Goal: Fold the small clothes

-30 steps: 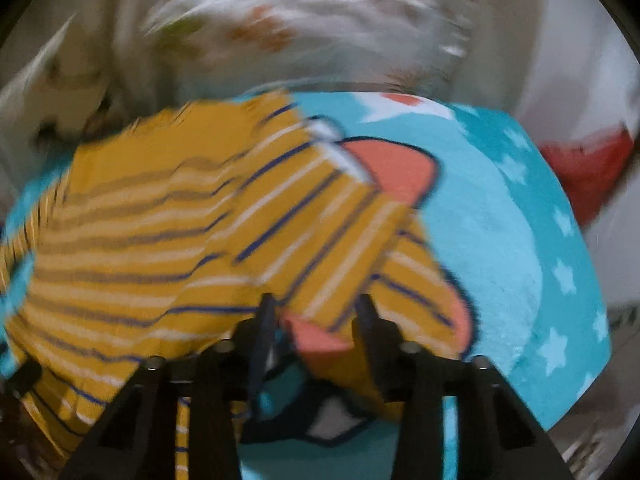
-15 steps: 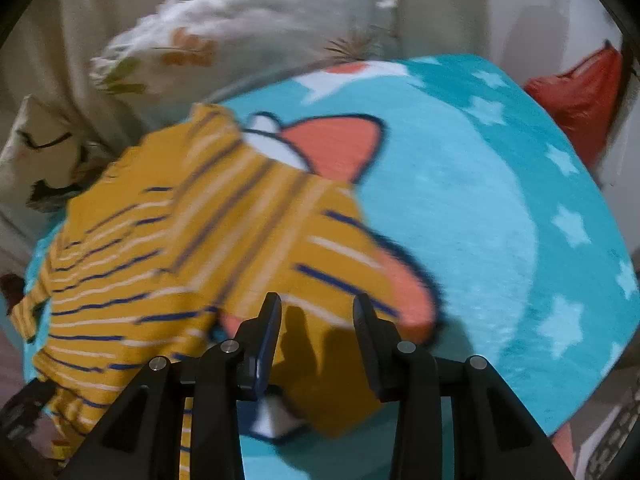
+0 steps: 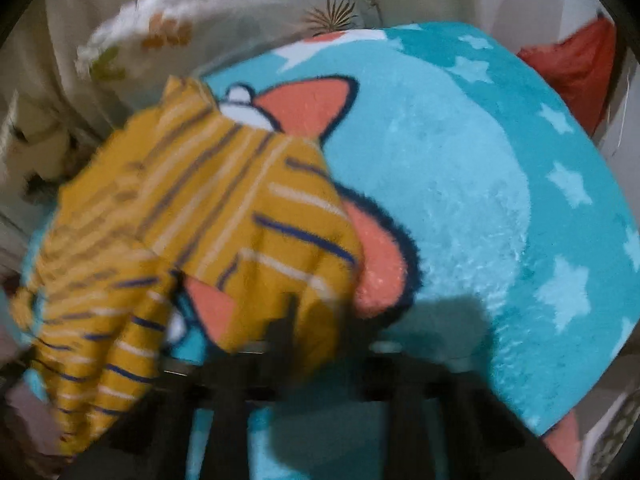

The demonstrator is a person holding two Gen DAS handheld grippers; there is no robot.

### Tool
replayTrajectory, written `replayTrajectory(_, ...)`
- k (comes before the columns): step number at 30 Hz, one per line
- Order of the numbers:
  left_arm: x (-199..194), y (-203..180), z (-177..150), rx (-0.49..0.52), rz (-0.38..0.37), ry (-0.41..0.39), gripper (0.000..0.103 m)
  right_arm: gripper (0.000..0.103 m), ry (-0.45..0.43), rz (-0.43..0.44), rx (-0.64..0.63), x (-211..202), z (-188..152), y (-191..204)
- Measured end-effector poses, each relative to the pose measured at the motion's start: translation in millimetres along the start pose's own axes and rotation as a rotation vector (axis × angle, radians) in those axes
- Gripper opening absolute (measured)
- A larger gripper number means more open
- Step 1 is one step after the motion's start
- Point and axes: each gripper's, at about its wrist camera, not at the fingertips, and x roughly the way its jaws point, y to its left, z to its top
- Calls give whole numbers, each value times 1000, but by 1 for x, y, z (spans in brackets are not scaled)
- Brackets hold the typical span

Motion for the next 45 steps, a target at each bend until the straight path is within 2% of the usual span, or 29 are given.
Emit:
replayTrajectory(2, -4, 2, 5, -12, -3, -15, 100, 11, -53, 61, 70, -23, 12, -22)
replayTrajectory(5, -10, 11, 12, -47, -7, -35, 100, 10, -146, 30, 174, -56, 32, -61)
replayTrajectory(7, -15, 23, 17, -82, -9, -47, 100, 10, -197, -61, 236, -74, 49, -92)
replayTrajectory(9, -19, 35, 21, -115, -1, -58, 100, 10, -224, -201, 289, -81, 62, -123)
replayTrajectory(10, -21, 41, 22, -130, 4, -62, 100, 12, -218, -273, 310, -79, 67, -137)
replayTrajectory(11, -22, 45, 23, -140, 8, -65, 100, 20, -193, -348, 340, -74, 72, -153)
replayTrajectory(13, -25, 61, 23, -174, 27, -71, 100, 22, -170, -423, 381, -73, 72, -167)
replayTrajectory(14, -25, 66, 23, -182, 33, -71, 100, 22, -177, -424, 382, -76, 69, -169)
replayTrajectory(15, -25, 74, 22, -196, 44, -70, 100, 25, -188, -412, 368, -81, 65, -163)
replayTrajectory(17, -23, 88, 17, -214, 69, -64, 100, 40, -194, -386, 315, -89, 52, -140)
replayTrajectory(20, -19, 102, 7, -226, 91, -43, 100, 46, -162, -250, 236, -80, 39, -93)
replayTrajectory(26, -3, 121, -24, -273, 34, 39, 100, 50, 105, 149, -36, -20, -31, 31)
replayTrajectory(29, -3, 127, -37, -279, 22, 40, 100, 50, 159, 230, -131, -14, -56, 74)
replayTrajectory(32, -4, 132, -47, -276, 33, 24, 100, 58, 221, 261, -217, -11, -76, 103)
replayTrajectory(36, -5, 132, -58, -235, 14, -9, 100, 67, 273, 233, -253, 1, -93, 125)
replayTrajectory(41, 10, 122, -74, -203, -96, 53, 99, 69, 316, 182, -265, 11, -121, 140)
replayTrajectory(42, 12, 119, -76, -199, -109, 66, 92, 69, 320, 173, -269, 12, -125, 139)
replayTrajectory(44, 9, 115, -76, -179, -75, 58, 73, 69, 284, 130, -331, 11, -134, 150)
replayTrajectory(45, 6, 116, -74, -176, -96, 57, 33, 57, 276, 123, -349, 11, -136, 151)
